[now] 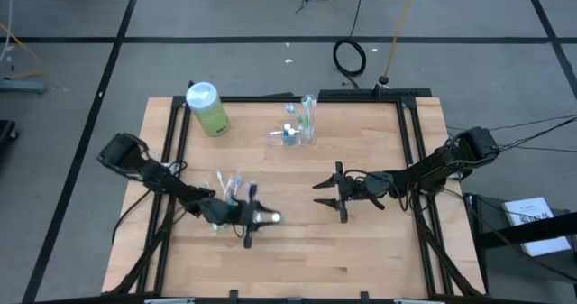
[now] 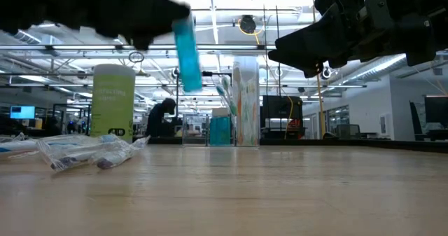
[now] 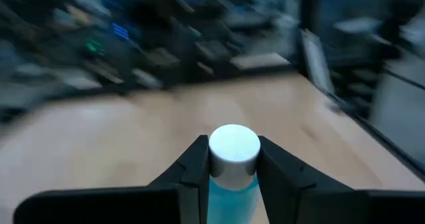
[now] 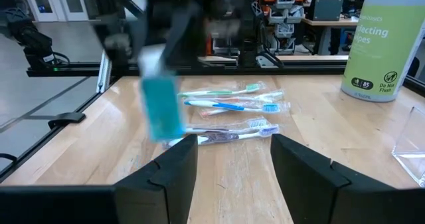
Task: Pick & Place toothbrushing station
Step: Put the blue mouthwash into the transparent organizer
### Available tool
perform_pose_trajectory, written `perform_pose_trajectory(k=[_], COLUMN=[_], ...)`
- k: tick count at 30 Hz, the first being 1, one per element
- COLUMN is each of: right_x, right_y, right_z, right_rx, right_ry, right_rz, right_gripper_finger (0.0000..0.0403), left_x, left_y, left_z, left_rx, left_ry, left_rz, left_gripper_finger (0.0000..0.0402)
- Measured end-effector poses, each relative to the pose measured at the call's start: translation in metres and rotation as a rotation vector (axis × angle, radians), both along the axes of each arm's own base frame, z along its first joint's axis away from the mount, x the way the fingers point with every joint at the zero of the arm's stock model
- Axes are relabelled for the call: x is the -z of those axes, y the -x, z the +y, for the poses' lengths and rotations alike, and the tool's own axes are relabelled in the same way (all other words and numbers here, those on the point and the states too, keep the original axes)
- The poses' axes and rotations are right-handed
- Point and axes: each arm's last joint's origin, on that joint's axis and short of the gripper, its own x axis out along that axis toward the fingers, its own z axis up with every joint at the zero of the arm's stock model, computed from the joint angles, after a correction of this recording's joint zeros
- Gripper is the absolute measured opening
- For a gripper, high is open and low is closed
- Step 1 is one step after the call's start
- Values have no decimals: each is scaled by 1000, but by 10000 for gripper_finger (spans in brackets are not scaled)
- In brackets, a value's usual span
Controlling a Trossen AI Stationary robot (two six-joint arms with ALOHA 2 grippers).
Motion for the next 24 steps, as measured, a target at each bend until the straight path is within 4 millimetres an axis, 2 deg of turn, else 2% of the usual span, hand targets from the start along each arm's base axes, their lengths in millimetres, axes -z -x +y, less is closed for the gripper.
perform_pose_trajectory(k=[4,9,15,24], right_x=[-1,-1,-1,-2], right_y=[0,0,0,0], right_z=[0,0,0,0], right_rx=[0,1,1,0], right_ry=[-1,0,2,30], right_rz=[-6,-6,-6,-18], right_gripper_finger=[183,183,183,183], left_x=[-34,-63,-79,-90], left_y=[6,9,6,-14], left_z=[20,55,108,191], left_rx=[-175,-299,-468,-495], left_ry=[-63,-110,-130,-82], left_rz=[-99,-159,-203,-194], left_gripper_finger=[84,86,87,87])
